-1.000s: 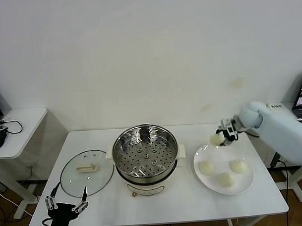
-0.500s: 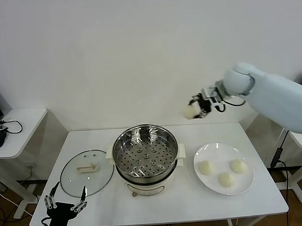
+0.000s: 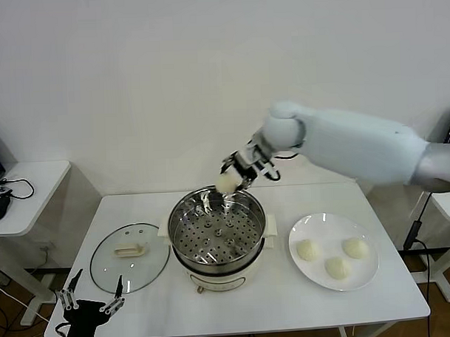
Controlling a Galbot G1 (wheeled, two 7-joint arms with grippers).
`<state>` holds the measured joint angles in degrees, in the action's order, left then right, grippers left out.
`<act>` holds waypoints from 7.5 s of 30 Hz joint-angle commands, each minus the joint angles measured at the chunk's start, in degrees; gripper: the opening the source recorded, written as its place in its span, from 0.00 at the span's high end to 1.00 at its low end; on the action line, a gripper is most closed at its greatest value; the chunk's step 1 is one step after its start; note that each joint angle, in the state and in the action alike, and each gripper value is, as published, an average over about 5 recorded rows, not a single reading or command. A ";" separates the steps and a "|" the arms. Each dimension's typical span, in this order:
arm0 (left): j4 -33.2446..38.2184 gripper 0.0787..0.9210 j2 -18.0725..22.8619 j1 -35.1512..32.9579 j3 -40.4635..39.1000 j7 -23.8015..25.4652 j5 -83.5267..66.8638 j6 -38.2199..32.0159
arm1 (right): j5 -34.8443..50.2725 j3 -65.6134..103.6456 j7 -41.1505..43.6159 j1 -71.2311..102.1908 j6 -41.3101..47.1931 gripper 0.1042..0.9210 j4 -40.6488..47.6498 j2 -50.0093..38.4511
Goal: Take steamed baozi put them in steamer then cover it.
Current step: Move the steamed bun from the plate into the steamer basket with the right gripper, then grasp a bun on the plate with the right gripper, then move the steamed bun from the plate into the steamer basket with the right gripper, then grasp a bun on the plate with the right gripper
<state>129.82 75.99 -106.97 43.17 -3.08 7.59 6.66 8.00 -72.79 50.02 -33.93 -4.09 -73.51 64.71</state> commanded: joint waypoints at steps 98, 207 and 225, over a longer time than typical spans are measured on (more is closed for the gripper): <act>1.19 0.12 -1.05 0.02 1.04 0.78 -0.30 1.44 | -13.39 22.02 1.68 39.10 20.76 0.14 -1.87 -22.13; 2.78 0.12 -1.77 4.00 1.56 1.06 -1.00 1.77 | 14.74 -0.71 5.49 -3.54 37.76 0.12 -15.29 -3.49; 2.05 0.12 -3.54 4.17 -0.08 1.27 -0.98 2.14 | -1.86 -1.72 17.31 -2.97 21.17 0.12 -28.70 -40.37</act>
<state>131.90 72.53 -102.77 43.13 -1.78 6.58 8.82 15.92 -74.10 61.46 -38.34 24.86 -95.56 42.93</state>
